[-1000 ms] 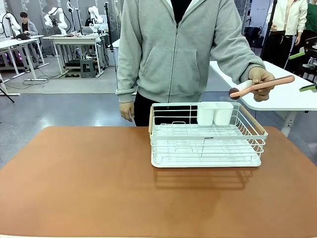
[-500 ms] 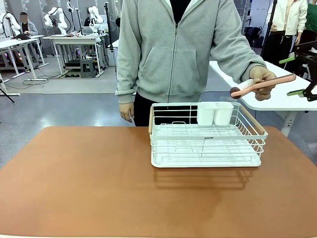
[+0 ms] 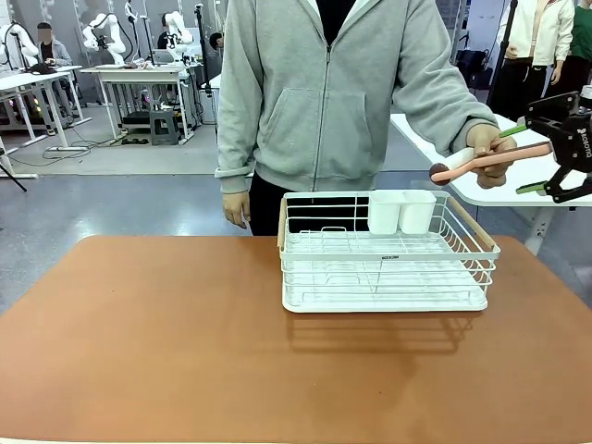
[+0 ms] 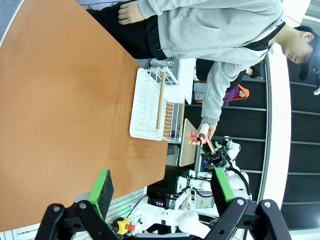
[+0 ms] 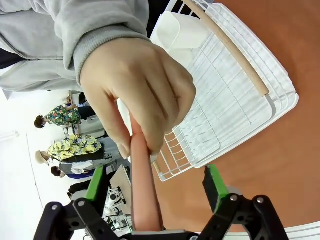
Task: Clean the table.
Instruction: Pick up the Lint Roller when the human hands it over.
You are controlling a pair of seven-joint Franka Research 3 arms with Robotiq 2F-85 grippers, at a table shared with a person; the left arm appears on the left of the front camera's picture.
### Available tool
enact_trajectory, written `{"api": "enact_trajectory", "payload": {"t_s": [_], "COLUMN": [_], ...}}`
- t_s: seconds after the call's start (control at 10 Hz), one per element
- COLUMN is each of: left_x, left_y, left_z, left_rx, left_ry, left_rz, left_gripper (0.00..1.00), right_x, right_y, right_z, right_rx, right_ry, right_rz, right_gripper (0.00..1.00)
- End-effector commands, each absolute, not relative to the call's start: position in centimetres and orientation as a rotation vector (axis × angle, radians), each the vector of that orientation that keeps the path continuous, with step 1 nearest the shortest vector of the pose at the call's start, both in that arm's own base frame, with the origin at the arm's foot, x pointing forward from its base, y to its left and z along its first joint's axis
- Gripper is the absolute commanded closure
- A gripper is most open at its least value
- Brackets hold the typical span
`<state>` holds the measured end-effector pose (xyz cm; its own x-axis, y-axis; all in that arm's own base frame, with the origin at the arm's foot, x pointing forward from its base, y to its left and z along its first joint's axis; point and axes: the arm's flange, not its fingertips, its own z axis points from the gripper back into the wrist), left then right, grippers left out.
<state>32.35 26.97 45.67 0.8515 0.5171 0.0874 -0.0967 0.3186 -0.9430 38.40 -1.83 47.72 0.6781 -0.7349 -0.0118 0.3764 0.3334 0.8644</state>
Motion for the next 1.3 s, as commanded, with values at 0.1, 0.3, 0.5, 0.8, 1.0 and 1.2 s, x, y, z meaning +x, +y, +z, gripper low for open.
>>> {"api": "enact_trajectory", "payload": {"t_s": [0.1,0.3,0.5,0.8,1.0,1.2], "left_x": [32.1,32.1,32.1,32.1,32.1,32.1], "left_y": [27.05,27.05,27.05,27.05,27.05,27.05], "left_z": [45.81,45.81,45.81,45.81,45.81,45.81], "left_rx": [-1.196,-1.196,-1.196,-1.196,-1.196,-1.196], "left_ry": [-0.414,-0.414,-0.414,-0.414,-0.414,-0.414], "left_rz": [0.41,0.41,0.41,0.41,0.41,0.41], "left_gripper": [0.0,0.0,0.0,0.0,0.0,0.0], "right_x": [37.76,37.88,37.95,37.96,38.0,38.01], "right_y": [-1.31,-1.39,-1.48,-1.63,-1.72,-2.2], "right_z": [46.57,46.57,46.53,46.43,46.38,46.54], "right_rx": [1.002,1.006,1.004,0.997,0.999,1.005], "right_ry": [-0.465,-0.466,-0.472,-0.483,-0.479,-0.501], "right_rz": [-0.75,-0.75,-0.749,-0.745,-0.745,-0.754], "right_gripper": [0.29,0.48,0.68,0.97,1.0,0.97]}}
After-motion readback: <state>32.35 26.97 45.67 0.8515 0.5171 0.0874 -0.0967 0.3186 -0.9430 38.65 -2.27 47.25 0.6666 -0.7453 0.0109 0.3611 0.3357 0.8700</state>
